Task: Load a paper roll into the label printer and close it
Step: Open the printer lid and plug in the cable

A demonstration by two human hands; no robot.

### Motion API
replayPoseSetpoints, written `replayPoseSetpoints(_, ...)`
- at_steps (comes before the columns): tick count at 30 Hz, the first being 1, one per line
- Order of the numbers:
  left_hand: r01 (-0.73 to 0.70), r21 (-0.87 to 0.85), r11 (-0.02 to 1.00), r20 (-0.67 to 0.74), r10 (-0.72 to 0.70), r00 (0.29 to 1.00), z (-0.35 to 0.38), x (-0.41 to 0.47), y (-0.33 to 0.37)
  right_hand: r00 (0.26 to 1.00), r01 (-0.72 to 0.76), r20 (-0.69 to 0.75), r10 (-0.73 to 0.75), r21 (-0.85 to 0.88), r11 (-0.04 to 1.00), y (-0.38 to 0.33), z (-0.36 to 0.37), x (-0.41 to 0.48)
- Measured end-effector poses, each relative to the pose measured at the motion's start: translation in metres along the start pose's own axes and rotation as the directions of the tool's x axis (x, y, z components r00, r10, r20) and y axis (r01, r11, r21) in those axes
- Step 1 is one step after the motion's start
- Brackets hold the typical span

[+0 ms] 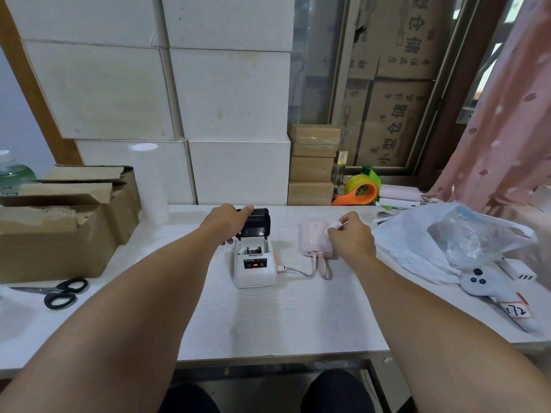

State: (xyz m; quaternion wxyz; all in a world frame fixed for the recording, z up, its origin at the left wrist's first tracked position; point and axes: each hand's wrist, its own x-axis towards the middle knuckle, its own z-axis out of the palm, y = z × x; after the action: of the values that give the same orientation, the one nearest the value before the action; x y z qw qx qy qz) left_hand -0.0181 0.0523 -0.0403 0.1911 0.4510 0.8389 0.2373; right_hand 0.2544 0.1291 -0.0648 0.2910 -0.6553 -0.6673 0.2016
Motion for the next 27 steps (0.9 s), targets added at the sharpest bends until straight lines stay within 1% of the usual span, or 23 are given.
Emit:
replayPoseSetpoints(2,0.002,0.000,1.000,0.000,-0.002,1.000,0.000,0.000,0.000,1.000,-0.005,-0.015,0.004,-0.051,0.999,0.002,-0.005,0.002)
replayPoseSetpoints(6,0.006,0.000,1.000,0.003,-0.006,1.000,0.000,0.000,0.000,0.999,0.035,-0.020,-0.041,-0.234,0.972,0.010,-0.012,0.000)
replayPoseSetpoints(8,0.006,-0.001,1.000,0.003,-0.006,1.000,0.001,0.000,0.000,0.999,0.019,-0.019,-0.025,-0.277,0.961,0.014,-0.012,-0.001)
replayPoseSetpoints(14,-0.005,0.002,1.000,-0.003,0.005,1.000,0.001,-0.001,0.000,0.998,-0.035,0.031,0.048,-0.342,0.939,0.020,-0.005,-0.007)
replayPoseSetpoints(18,-0.010,-0.003,1.000,0.000,0.010,1.000,0.001,0.000,-0.002,0.996,-0.060,0.038,0.077,-0.342,0.938,0.021,-0.006,-0.007)
replayPoseSetpoints(22,-0.010,0.001,1.000,0.001,0.010,1.000,0.000,0.000,-0.002,0.987,-0.082,0.101,0.123,-0.341,0.936,0.020,-0.010,-0.007)
replayPoseSetpoints(24,-0.014,0.008,1.000,0.001,0.014,1.000,0.000,0.000,-0.002,0.988,-0.066,0.107,0.111,-0.362,0.930,0.021,-0.014,-0.004)
replayPoseSetpoints(27,-0.022,0.020,1.000,-0.009,0.022,1.000,-0.002,0.000,-0.004,0.996,0.007,0.082,0.026,-0.373,0.928,0.017,-0.023,0.002)
